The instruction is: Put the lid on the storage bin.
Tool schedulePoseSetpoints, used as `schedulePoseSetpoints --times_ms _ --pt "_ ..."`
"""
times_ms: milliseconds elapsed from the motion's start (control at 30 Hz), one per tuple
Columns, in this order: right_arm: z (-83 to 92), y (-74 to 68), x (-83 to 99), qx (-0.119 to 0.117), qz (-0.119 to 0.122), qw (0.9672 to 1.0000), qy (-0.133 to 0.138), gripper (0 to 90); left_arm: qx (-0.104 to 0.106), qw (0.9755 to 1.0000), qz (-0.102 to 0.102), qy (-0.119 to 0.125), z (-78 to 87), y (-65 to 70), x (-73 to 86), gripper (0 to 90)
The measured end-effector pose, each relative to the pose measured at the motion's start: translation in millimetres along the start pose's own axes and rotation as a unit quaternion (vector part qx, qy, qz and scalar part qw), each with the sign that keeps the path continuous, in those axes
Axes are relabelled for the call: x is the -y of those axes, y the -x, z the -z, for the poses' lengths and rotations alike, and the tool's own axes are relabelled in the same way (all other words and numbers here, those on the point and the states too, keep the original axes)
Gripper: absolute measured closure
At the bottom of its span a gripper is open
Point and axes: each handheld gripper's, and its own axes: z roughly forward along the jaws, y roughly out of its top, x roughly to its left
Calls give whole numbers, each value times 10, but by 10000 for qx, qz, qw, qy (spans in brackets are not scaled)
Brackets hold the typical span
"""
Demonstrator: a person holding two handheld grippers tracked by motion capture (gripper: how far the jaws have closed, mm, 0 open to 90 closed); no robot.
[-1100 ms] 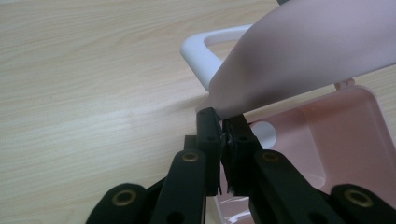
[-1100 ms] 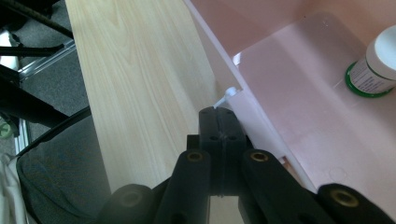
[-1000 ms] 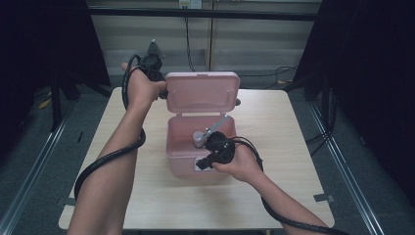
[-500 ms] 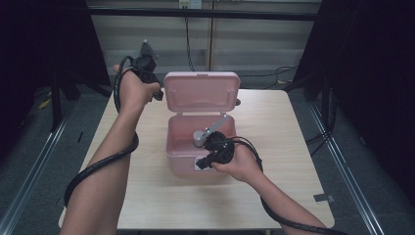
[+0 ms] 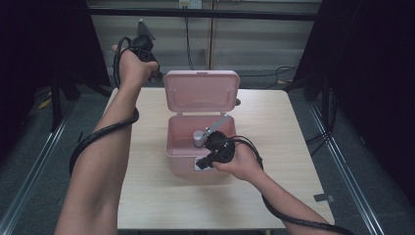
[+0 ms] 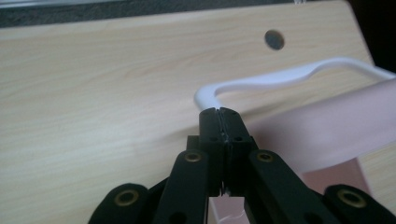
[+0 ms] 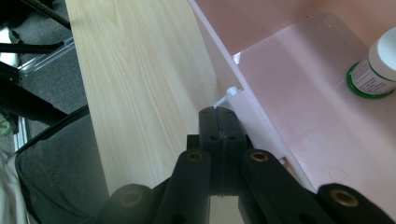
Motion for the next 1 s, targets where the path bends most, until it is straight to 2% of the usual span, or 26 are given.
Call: schedulePoseSetpoints --times_ms 67,233,333,600,1000 --pt "3 6 -4 -10 -4 10000 -18 900 149 9999 33 33 5 19 -40 889" --pt "0 17 -4 -10 9 10000 7 900 127 9999 -52 -78 -21 58 -40 900" --pt "2 21 -7 -52 -10 10000 -4 900 226 9997 -23 -110 -22 54 7 900" --pt "0 9 -12 -1 -30 10000 -30 900 98 9997 -154 -154 22 102 31 900" --pt "-3 18 -10 12 -1 10000 14 900 174 9994 -214 -189 86 125 190 900"
